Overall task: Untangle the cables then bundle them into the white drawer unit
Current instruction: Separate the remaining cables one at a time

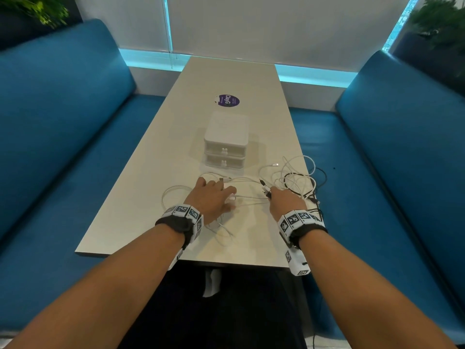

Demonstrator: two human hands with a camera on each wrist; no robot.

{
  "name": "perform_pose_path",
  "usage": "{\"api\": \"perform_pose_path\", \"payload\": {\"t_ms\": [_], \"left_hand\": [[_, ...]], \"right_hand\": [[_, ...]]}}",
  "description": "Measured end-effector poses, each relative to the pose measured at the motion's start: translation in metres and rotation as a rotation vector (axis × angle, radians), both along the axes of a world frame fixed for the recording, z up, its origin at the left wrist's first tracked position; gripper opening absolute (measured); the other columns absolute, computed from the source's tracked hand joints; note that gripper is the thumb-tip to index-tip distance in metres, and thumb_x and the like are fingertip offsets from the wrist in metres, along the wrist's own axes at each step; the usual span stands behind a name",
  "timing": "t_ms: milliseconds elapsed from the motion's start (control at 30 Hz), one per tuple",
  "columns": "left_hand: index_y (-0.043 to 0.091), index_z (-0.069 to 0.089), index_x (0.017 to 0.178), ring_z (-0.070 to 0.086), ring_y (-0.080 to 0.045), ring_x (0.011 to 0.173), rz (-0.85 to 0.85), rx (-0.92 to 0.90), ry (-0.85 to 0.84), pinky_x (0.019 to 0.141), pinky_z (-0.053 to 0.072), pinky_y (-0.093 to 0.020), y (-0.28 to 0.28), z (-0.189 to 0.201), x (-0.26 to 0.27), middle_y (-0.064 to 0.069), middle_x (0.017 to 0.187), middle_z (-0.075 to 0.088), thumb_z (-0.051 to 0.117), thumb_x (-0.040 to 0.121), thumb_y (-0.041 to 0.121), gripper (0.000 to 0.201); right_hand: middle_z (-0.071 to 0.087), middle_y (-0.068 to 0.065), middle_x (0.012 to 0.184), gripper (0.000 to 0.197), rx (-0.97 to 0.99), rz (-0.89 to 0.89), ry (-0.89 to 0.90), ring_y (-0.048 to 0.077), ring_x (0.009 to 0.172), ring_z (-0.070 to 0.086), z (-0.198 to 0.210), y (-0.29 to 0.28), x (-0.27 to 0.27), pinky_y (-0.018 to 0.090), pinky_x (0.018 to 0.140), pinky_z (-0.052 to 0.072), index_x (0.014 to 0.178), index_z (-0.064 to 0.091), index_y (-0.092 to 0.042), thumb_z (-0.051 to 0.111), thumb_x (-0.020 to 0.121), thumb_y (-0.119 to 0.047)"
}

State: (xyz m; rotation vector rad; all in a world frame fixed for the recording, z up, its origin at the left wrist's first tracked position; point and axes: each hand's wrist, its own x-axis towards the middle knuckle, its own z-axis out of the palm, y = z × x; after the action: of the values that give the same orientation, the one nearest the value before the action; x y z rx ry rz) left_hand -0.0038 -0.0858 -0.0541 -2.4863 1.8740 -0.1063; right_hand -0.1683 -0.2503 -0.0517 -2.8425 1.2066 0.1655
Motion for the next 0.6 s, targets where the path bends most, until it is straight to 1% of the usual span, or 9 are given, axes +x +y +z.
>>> {"api": "perform_pose_path", "payload": {"t_ms": [67, 133, 167, 233, 300, 367, 433, 533, 600], "left_hand": [[0.032, 0.049, 0.128, 0.054, -0.025, 0.107, 0.028, 0.012, -0.066, 0.098, 0.032, -0.044, 0.006, -0.002, 0.005, 0.001, 0.119, 0.06, 0.043, 0.1, 0.044, 0.031], [0.032, 0.055, 0.119, 0.052, -0.024, 0.107, 0.056, 0.038, -0.101, 0.096, 0.031, -0.044, 0.012, -0.001, 0.012, 0.002, 0.115, 0.06, 0.043, 0.1, 0.039, 0.024], [0.031, 0.057, 0.118, 0.051, -0.024, 0.108, 0.064, 0.048, -0.111, 0.096, 0.03, -0.044, 0.015, -0.001, 0.015, 0.002, 0.115, 0.06, 0.043, 0.099, 0.038, 0.024], [0.029, 0.06, 0.119, 0.049, -0.024, 0.112, 0.075, 0.055, -0.121, 0.098, 0.03, -0.045, 0.018, 0.001, 0.021, 0.001, 0.118, 0.059, 0.042, 0.099, 0.039, 0.029], [0.027, 0.062, 0.119, 0.048, -0.023, 0.114, 0.084, 0.038, -0.092, 0.1, 0.029, -0.044, 0.018, 0.002, 0.024, 0.001, 0.119, 0.059, 0.04, 0.098, 0.045, 0.035], [0.027, 0.063, 0.118, 0.048, -0.022, 0.114, 0.096, 0.018, -0.04, 0.1, 0.029, -0.044, 0.017, 0.004, 0.024, 0.001, 0.119, 0.059, 0.039, 0.097, 0.052, 0.041], [0.028, 0.065, 0.115, 0.048, -0.022, 0.112, 0.106, 0.021, 0.006, 0.098, 0.029, -0.043, 0.016, 0.007, 0.023, 0.001, 0.117, 0.058, 0.038, 0.092, 0.06, 0.048], [0.031, 0.066, 0.11, 0.047, -0.02, 0.111, 0.091, 0.046, 0.1, 0.098, 0.032, -0.044, 0.014, 0.012, 0.018, 0.002, 0.118, 0.056, 0.027, 0.082, 0.072, 0.063], [0.033, 0.067, 0.108, 0.045, -0.019, 0.112, 0.067, 0.063, 0.165, 0.099, 0.032, -0.043, 0.014, 0.014, 0.016, 0.004, 0.122, 0.053, 0.024, 0.077, 0.074, 0.067]], "right_hand": [[0.065, 0.01, 0.112, 0.026, 0.008, -0.05, 0.04, 0.03, 0.101, 0.065, 0.003, -0.004, -0.005, 0.035, 0.072, 0.043, 0.118, 0.055, -0.011, 0.038, 0.099, -0.012], [0.066, 0.011, 0.111, 0.027, 0.019, -0.125, 0.048, 0.031, 0.1, 0.065, 0.006, -0.012, -0.014, 0.035, 0.072, 0.046, 0.113, 0.059, -0.009, 0.037, 0.098, -0.009], [0.067, 0.011, 0.11, 0.026, 0.028, -0.165, 0.041, 0.032, 0.099, 0.065, 0.006, -0.017, -0.019, 0.037, 0.075, 0.049, 0.109, 0.061, -0.01, 0.037, 0.098, -0.009], [0.067, 0.013, 0.109, 0.024, 0.058, -0.225, 0.032, 0.034, 0.099, 0.065, 0.01, -0.027, -0.029, 0.044, 0.084, 0.054, 0.101, 0.062, -0.011, 0.038, 0.097, -0.009], [0.066, 0.013, 0.111, 0.023, 0.05, -0.231, 0.026, 0.034, 0.098, 0.065, 0.016, -0.033, -0.033, 0.044, 0.084, 0.054, 0.102, 0.06, -0.01, 0.038, 0.096, -0.008], [0.064, 0.013, 0.113, 0.025, 0.039, -0.22, -0.027, 0.034, 0.098, 0.064, 0.022, -0.035, -0.029, 0.04, 0.077, 0.052, 0.11, 0.058, -0.008, 0.038, 0.096, -0.007], [0.063, 0.013, 0.108, 0.023, 0.082, -0.187, -0.106, 0.033, 0.097, 0.062, 0.026, -0.029, -0.019, 0.038, 0.074, 0.048, 0.11, 0.057, -0.01, 0.039, 0.095, -0.008], [0.063, 0.012, 0.1, 0.018, 0.175, -0.094, -0.176, 0.033, 0.091, 0.061, 0.023, -0.012, 0.0, 0.036, 0.072, 0.047, 0.106, 0.054, -0.012, 0.039, 0.1, -0.019], [0.064, 0.011, 0.099, 0.02, 0.228, -0.017, -0.202, 0.032, 0.086, 0.061, 0.014, -0.003, 0.008, 0.036, 0.071, 0.047, 0.105, 0.054, -0.015, 0.04, 0.102, -0.028]]}}
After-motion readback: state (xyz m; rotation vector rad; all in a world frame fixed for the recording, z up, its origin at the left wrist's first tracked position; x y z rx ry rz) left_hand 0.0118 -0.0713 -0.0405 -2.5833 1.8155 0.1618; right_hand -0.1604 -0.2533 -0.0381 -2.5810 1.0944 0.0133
